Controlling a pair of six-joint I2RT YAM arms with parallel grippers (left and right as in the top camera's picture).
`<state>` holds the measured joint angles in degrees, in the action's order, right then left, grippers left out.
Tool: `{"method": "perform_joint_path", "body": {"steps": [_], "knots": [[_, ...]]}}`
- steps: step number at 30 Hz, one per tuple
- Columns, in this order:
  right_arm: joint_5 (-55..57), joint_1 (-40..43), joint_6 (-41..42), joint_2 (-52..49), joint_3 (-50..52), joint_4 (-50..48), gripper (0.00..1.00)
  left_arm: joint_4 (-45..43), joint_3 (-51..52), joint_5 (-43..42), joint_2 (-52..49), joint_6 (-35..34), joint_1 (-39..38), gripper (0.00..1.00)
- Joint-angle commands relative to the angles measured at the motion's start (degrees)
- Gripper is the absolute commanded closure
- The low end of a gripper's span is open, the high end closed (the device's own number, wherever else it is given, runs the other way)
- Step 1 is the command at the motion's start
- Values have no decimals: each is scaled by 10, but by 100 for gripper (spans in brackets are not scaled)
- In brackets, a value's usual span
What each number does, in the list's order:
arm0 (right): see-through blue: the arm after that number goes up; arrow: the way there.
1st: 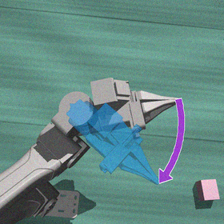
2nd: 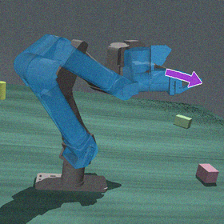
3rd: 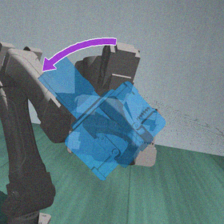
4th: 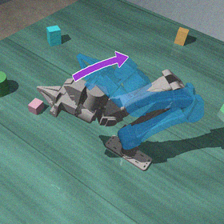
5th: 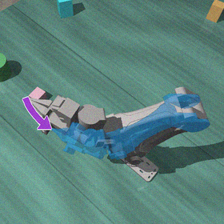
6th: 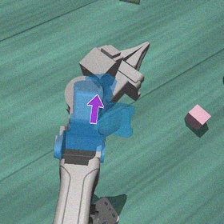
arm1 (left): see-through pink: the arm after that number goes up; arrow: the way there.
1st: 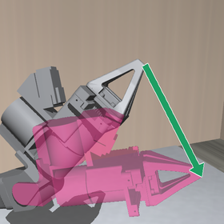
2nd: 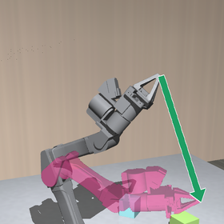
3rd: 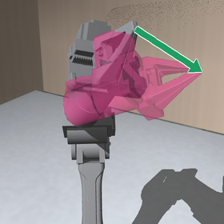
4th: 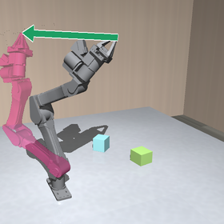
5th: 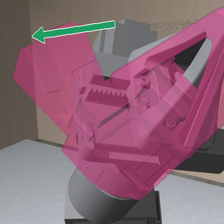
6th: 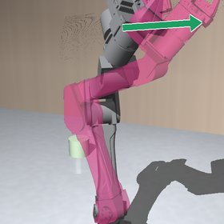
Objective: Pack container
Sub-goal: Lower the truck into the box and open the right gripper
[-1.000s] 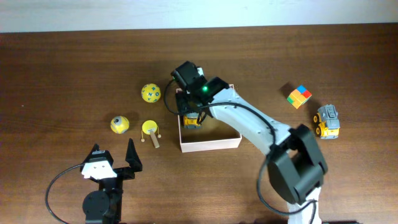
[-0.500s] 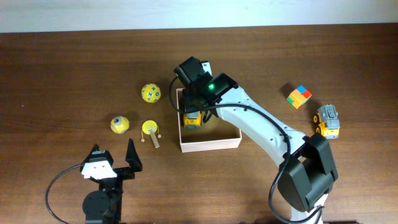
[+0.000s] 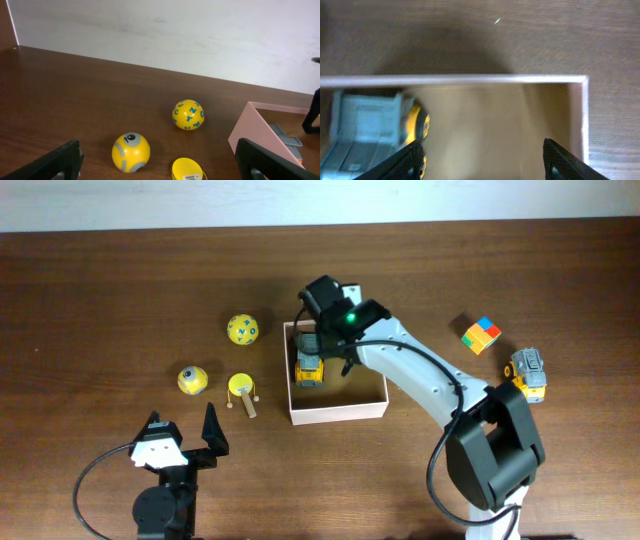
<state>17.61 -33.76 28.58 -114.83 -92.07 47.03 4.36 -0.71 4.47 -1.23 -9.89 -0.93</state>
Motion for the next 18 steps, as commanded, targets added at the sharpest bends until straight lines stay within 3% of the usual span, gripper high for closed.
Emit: {"method": "perform_joint_path", "body": {"steps": [1,18], "knots": [[15,6,6,-10,22,-17,29,2,2,-6,2,9,3,1],[-22,3,2,-45,44,-75,29,2,2,-6,2,9,3,1]]}}
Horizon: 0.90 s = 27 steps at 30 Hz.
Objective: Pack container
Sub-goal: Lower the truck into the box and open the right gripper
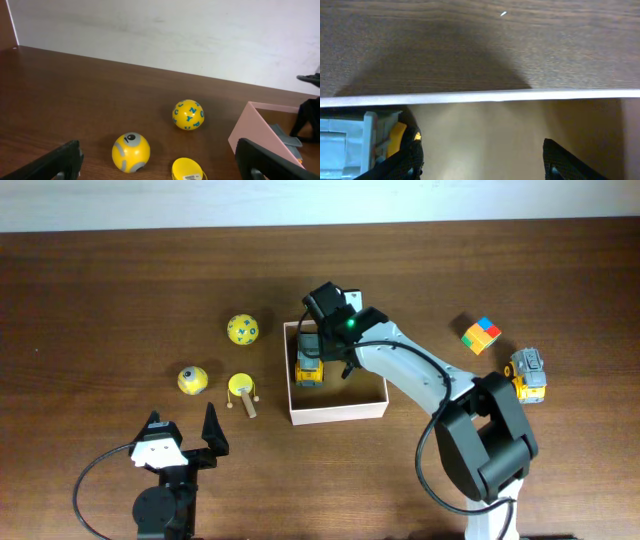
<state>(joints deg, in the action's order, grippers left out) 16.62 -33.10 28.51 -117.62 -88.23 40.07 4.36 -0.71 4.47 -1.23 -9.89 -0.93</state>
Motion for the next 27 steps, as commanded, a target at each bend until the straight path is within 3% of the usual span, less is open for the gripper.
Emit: {"method": "perform_joint_path", "body": {"steps": [1,27], "knots": [[-15,-3,3,-18,6,-5,29,2,2,-6,2,9,3,1],[-74,-3,-71,-20,6,-55,29,2,2,-6,2,9,3,1]]}}
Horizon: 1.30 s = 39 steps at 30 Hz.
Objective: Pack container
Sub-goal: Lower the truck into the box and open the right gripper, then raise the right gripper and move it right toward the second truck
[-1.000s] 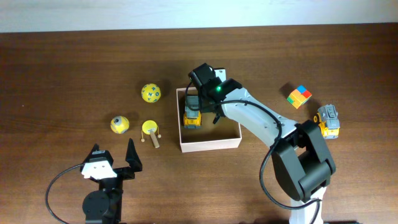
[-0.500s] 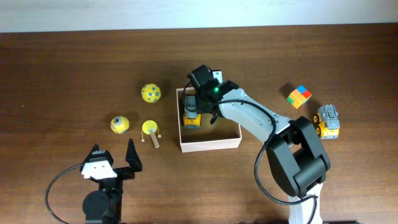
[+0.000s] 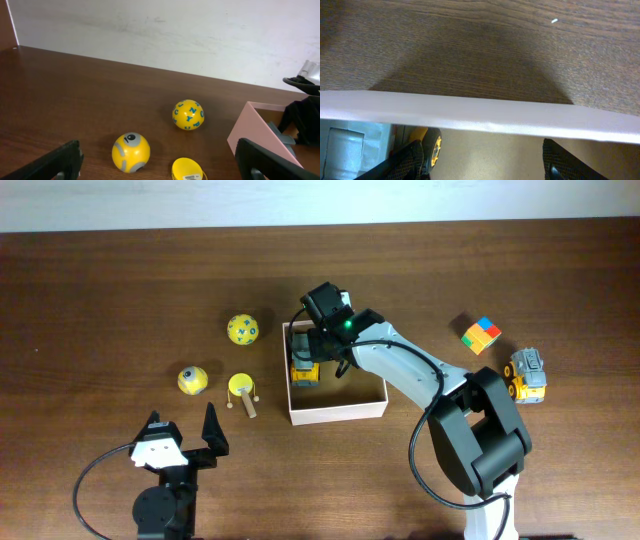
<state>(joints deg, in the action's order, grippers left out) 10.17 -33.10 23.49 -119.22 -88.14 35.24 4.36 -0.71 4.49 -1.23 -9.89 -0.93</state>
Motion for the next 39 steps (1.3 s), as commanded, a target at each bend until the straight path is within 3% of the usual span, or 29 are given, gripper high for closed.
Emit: {"method": "perform_joint_path", "body": {"steps": [1,18,39], "knots": [[-10,-3,-23,-4,5,-8,30,2,2,-6,2,9,3,1],[-20,-2,-75,-4,5,-12,29,2,2,-6,2,9,3,1],[6,16,-33,-3,1,16,29,2,2,-6,2,9,3,1]]}}
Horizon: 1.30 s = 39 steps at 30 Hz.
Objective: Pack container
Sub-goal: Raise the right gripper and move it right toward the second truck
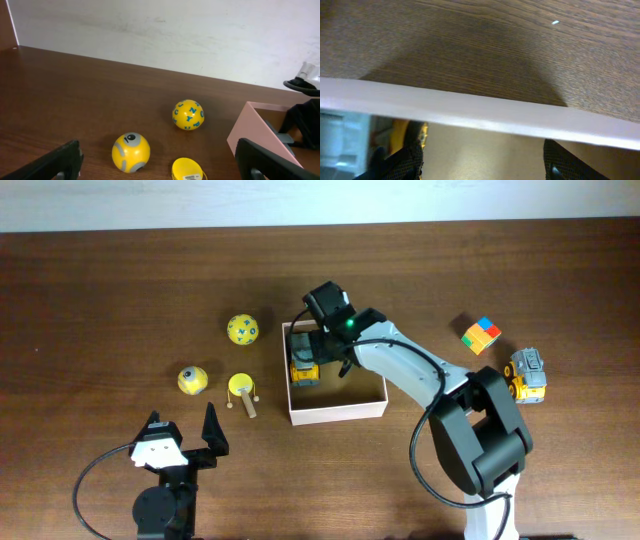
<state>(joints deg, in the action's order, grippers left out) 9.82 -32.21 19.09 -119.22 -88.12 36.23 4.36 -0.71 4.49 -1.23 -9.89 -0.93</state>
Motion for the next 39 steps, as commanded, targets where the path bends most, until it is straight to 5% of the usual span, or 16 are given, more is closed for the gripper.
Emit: {"method": "perform_joint_path", "body": {"steps": [1,20,29,39], "knots": [[9,7,11,-2,-2,10,28,2,2,-6,2,9,3,1],[-17,21,17,65,-196,202,28,2,2,-6,2,9,3,1],[11,140,41,69,-219,290,24,2,2,-6,2,9,3,1],[10,267,-40,113,-219,389,16,2,2,-6,2,9,3,1]]}}
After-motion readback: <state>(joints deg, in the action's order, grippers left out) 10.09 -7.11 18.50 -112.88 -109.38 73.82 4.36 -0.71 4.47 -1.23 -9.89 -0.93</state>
